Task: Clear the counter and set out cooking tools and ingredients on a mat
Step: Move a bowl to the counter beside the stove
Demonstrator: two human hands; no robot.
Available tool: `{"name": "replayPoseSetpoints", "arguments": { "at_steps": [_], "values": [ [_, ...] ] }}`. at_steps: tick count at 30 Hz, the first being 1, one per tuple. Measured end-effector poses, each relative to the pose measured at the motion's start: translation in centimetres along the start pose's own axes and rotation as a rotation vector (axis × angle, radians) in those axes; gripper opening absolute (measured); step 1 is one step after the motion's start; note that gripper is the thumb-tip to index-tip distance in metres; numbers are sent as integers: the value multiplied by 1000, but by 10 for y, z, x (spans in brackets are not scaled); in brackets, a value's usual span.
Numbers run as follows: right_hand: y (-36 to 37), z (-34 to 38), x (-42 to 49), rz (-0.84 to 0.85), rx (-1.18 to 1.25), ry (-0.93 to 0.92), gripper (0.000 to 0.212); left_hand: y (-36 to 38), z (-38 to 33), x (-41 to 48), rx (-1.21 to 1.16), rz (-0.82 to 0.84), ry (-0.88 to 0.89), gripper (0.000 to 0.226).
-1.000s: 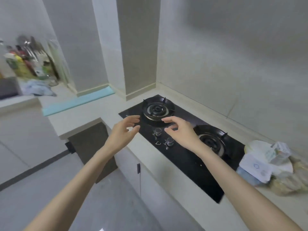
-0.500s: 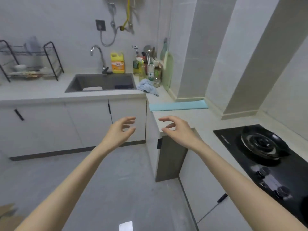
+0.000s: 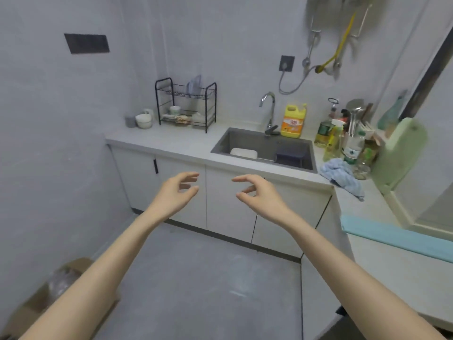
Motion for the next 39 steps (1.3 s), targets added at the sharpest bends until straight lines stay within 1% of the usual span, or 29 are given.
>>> {"name": "replayPoseSetpoints", "arguments": {
  "at_steps": [7, 12, 21, 28, 33, 39],
  "values": [
    [76, 13, 131, 118, 93, -88, 34, -36, 35, 113, 27, -165, -52, 38],
    [136, 26, 210, 170, 151, -135, 37, -63, 71, 181, 41, -240, -93, 36],
    [254, 41, 343, 190, 211, -140, 39, -106, 168, 313, 53, -305, -134, 33],
    [349, 63, 452, 188, 219, -82, 37, -150, 248, 438, 19, -278, -152, 34],
    [403, 62, 522, 184, 287, 38, 35, -165, 304, 513, -64, -266, -235, 32],
    [467, 40, 597, 176, 378, 204, 33, -160, 369, 587, -108, -258, -332, 30]
  ]
}}
Point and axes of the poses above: each hand's wrist, its own x-axis towards the middle knuckle, its own y-axis out of the palm, z = x × y, the point moved 3 cm from there along x, towards the middle knuckle, and after that the axes turned 15 degrees about -z, right-handed, at the moved point
